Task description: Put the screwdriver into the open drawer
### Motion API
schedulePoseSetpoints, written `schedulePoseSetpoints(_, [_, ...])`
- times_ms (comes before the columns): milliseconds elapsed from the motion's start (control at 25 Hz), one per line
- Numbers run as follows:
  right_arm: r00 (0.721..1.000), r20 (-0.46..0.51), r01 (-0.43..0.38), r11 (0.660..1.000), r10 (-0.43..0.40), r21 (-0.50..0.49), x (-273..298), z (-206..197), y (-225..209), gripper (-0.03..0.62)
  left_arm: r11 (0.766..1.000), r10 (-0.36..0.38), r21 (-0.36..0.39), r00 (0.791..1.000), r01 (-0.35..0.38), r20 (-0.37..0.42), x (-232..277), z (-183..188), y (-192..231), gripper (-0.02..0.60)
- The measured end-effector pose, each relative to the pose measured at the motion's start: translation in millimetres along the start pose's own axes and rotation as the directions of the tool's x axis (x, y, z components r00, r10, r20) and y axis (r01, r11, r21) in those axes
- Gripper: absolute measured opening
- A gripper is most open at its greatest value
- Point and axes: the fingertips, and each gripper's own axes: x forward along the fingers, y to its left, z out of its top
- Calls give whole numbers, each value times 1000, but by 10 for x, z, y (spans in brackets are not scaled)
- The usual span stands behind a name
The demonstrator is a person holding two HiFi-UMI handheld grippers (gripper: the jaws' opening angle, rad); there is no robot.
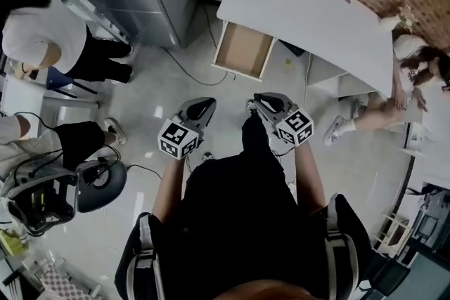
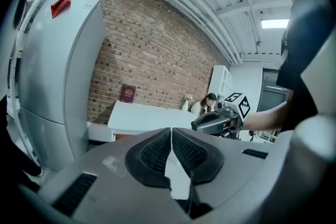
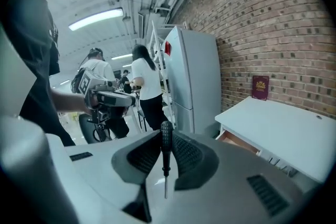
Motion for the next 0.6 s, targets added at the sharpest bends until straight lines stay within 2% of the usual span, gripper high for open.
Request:
schedulePoseSetpoints(320, [986,-131,-107,994,102,-30,497,-418,-561,123,994,102,-27,995,-103,-15,287,-65,195,20])
schedulePoseSetpoints(600, [968,-206,-157,987,146,-37,822,-818,-1142,123,974,199,-96,978,-205,-65,490,-244,288,20])
